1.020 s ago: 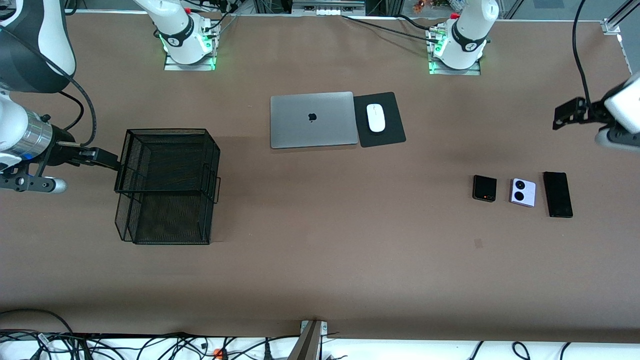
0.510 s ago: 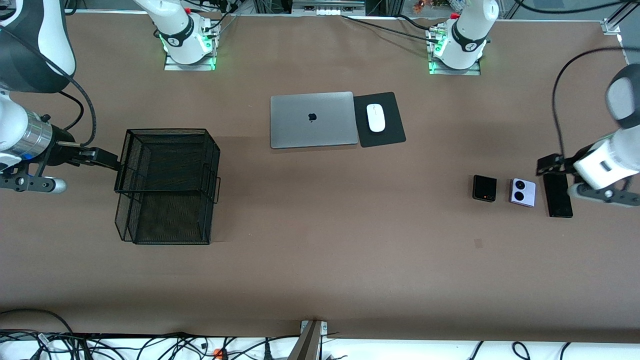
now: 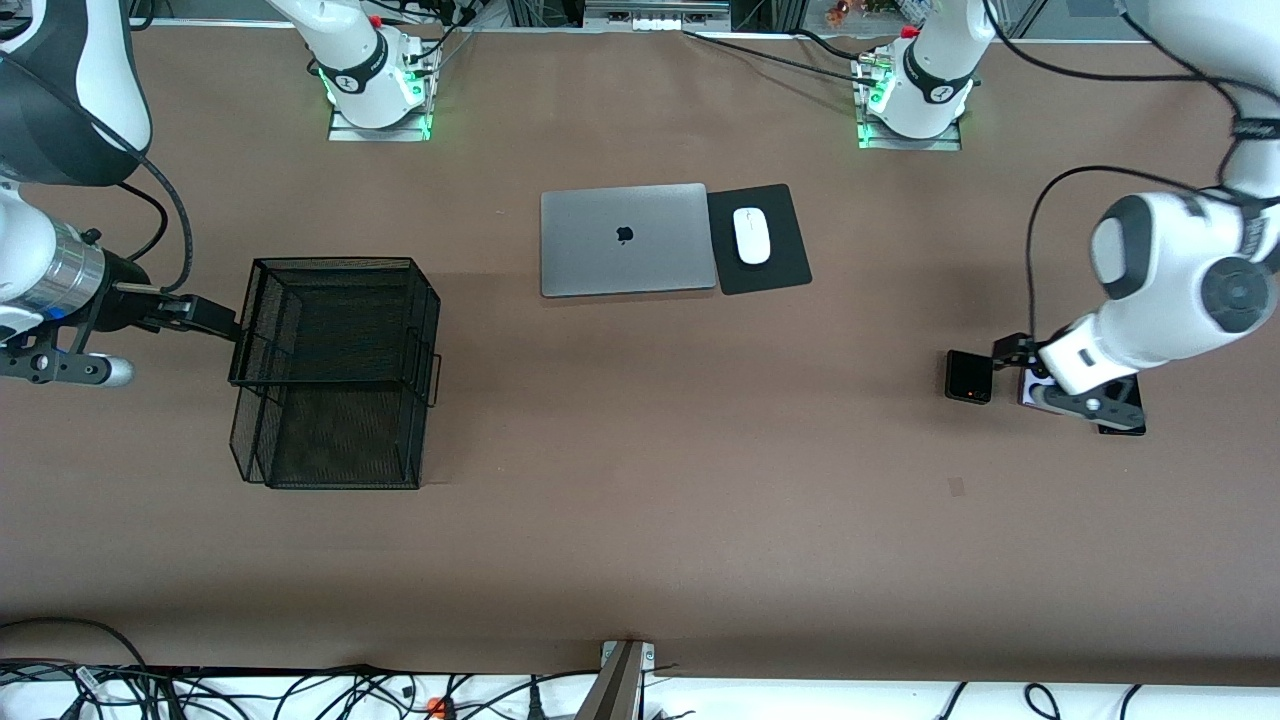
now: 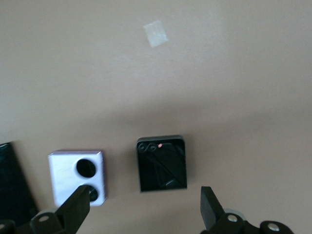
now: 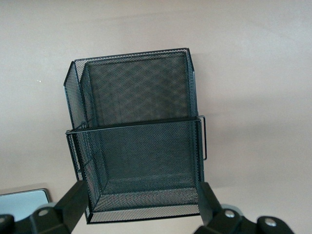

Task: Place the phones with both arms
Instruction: 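Grasp the small black flip phone with the left gripper and lift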

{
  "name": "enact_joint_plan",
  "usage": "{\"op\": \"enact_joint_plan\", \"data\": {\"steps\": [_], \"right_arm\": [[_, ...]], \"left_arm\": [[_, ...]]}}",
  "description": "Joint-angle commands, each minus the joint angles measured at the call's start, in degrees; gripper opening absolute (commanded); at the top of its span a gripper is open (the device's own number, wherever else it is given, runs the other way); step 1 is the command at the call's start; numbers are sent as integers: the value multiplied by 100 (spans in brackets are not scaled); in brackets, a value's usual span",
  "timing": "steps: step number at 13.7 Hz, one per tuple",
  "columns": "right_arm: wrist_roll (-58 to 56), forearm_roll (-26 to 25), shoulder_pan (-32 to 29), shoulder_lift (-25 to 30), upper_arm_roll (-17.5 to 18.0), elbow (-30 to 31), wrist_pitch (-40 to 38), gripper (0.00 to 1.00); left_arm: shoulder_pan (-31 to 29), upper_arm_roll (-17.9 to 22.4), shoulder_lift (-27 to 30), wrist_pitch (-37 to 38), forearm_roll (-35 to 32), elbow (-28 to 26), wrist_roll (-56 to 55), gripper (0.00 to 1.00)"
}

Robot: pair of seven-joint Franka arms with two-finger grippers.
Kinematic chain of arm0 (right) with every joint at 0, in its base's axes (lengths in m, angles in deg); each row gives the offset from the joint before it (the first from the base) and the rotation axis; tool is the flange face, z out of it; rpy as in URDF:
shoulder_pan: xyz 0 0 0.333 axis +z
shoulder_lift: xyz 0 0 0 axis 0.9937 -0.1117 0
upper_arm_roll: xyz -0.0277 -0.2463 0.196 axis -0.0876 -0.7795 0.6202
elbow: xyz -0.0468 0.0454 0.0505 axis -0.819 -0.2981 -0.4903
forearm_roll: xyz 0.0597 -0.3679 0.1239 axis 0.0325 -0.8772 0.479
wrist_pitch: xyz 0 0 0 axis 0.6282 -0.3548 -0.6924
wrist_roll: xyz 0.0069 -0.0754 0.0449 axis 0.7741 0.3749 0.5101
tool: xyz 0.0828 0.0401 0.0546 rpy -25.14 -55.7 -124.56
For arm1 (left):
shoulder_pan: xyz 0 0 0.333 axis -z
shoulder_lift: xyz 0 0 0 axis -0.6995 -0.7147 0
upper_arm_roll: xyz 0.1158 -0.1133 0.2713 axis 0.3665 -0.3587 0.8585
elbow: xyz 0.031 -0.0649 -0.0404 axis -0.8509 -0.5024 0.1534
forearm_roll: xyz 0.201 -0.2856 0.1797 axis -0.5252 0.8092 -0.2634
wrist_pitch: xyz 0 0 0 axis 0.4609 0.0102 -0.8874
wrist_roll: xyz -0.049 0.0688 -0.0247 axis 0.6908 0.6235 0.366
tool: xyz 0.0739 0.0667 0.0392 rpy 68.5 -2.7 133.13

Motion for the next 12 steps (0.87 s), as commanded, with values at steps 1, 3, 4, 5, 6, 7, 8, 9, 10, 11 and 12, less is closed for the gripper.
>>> {"op": "enact_joint_plan", "data": {"steps": [1, 3, 4, 5, 6, 7, 8, 9, 10, 11, 12], "right_arm": [[50, 95, 10, 25, -22, -17, -31, 100], [50, 95, 10, 25, -13, -17, -31, 100], [50, 95, 10, 25, -13, -26, -31, 100], [50, 95, 10, 25, -22, -17, -22, 100], [50, 95, 10, 25, -22, -17, -22, 100], [50, 95, 10, 25, -22, -17, -22, 100], [50, 95, 10, 25, -13, -17, -31, 100], [50, 95, 10, 25, -13, -17, -22, 100], [50, 95, 10, 25, -13, -26, -13, 100], [50, 95, 10, 25, -13, -17, -22, 100], [32, 95, 10, 25, -22, -17, -22, 100]], "left_arm": [[-67, -29, -168, -887, 164, -495, 200, 100], [-93, -29, -344, -1249, 164, -618, 218, 100], [-102, -29, -397, -1503, 155, -715, 218, 100], [-102, -29, -467, -1749, 155, -838, 218, 100], [-102, -29, -493, -1926, 155, -934, 218, 100], [-102, -29, -494, -2006, 155, -1005, 218, 100], [-102, -29, -494, -2033, 155, -1032, 218, 100], [-111, -29, -494, -2103, 155, -1102, 209, 100], [-111, -29, -502, -2286, 155, -1216, 209, 100], [-137, -29, -503, -2427, 155, -1312, 209, 100], [-172, -29, -494, -2437, 155, -1366, 209, 100]]}}
